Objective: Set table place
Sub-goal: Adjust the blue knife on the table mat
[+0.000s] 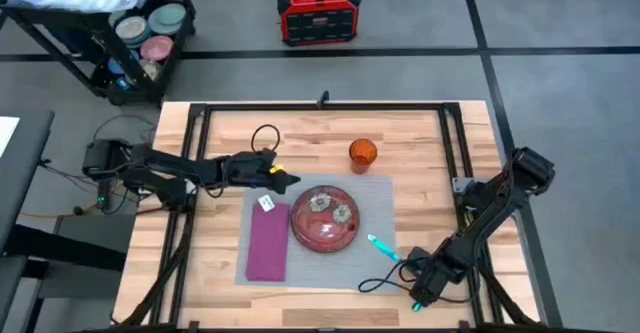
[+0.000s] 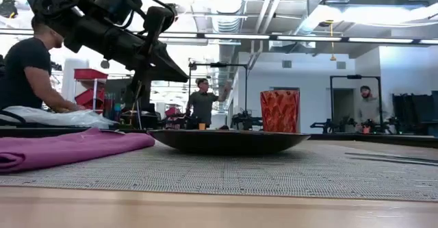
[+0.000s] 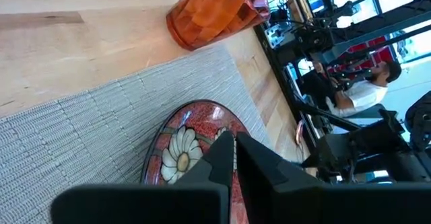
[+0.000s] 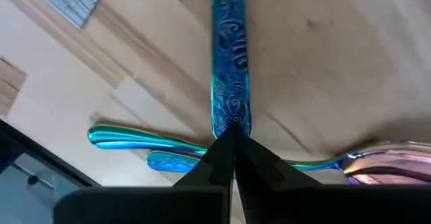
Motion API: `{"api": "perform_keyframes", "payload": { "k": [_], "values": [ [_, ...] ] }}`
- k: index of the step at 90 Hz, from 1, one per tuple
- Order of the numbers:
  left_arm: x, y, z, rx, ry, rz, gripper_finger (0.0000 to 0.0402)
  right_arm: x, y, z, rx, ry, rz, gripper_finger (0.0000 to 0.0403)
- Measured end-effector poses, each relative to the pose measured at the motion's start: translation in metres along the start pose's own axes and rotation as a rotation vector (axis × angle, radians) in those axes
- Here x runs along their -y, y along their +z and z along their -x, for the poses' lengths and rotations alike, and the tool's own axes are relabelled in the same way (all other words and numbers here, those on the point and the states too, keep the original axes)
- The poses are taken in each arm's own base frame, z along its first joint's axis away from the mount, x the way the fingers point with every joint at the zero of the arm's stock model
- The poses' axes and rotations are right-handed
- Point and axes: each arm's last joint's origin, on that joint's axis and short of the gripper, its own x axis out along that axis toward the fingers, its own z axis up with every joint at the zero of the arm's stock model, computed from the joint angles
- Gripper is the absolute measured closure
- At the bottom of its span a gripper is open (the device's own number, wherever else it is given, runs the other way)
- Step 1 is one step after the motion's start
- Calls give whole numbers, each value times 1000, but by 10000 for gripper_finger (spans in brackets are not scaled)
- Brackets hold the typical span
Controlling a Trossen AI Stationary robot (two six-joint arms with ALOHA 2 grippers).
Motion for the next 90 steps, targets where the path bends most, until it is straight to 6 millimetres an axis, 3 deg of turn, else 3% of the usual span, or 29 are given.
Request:
{"api": "perform_keyframes", "payload": {
  "k": [37,70,90],
  "values": [
    [0,0,0,1,1,-1,401,-8,37,7,55,101,54,403],
    [0,0,0,1,1,-2,401,-17,45,9,90,207,226,403],
    [0,0,0,1,2,-2,401,-13,57,11,95,185,227,403]
  ]
}}
